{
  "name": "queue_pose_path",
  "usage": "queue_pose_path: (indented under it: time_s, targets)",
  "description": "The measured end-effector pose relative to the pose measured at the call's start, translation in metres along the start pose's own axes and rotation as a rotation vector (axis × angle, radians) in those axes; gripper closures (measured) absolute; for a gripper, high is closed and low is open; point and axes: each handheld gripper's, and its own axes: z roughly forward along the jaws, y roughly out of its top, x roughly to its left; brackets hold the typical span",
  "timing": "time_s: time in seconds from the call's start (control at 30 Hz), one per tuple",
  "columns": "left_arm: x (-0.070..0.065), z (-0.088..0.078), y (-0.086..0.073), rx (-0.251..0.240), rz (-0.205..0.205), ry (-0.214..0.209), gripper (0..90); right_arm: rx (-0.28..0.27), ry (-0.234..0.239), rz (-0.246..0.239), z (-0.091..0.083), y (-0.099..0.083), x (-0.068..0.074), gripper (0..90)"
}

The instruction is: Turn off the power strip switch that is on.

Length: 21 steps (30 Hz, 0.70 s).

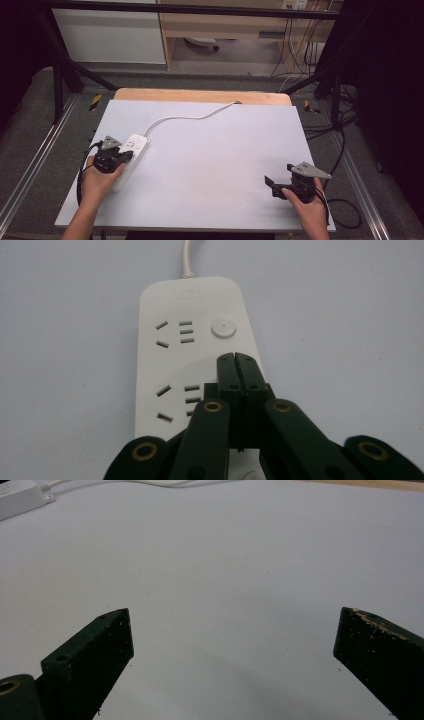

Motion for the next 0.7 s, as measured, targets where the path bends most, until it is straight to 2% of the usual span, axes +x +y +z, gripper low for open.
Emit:
queue_pose_path:
  time_s: [0.07, 0.17, 0.3, 0.53, 0.6, 0.7]
  targets:
    - [0.0006, -0.0002, 0.0004, 0.005, 0.006, -0.002, 90.0, 0.001, -0.001, 0.000, 0.0001, -0.0001, 0.0001, 3.2]
    - [0.0030, -0.0004, -0.0011, -0.006, -0.016, -0.012, 90.0, 0.002, -0.001, -0.001, 0.0007, -0.0003, -0.0002, 3.2]
    - [0.0049, -0.0023, -0.0012, -0.016, -0.019, 0.018, 90.0, 0.005, 0.000, -0.001, 0.0012, -0.0002, -0.0002, 3.2]
    - [0.0045, -0.0026, -0.0025, -0.022, -0.012, 0.031, 90.0, 0.005, 0.000, -0.002, 0.0014, -0.0001, -0.0001, 3.2]
    - [0.0044, -0.0023, -0.0032, -0.032, -0.028, 0.029, 90.0, 0.005, 0.000, 0.000, 0.0012, -0.0001, -0.0001, 3.2]
    - [0.0052, -0.0027, -0.0040, -0.038, -0.028, 0.027, 90.0, 0.001, -0.002, 0.001, 0.0010, -0.0001, -0.0006, 3.2]
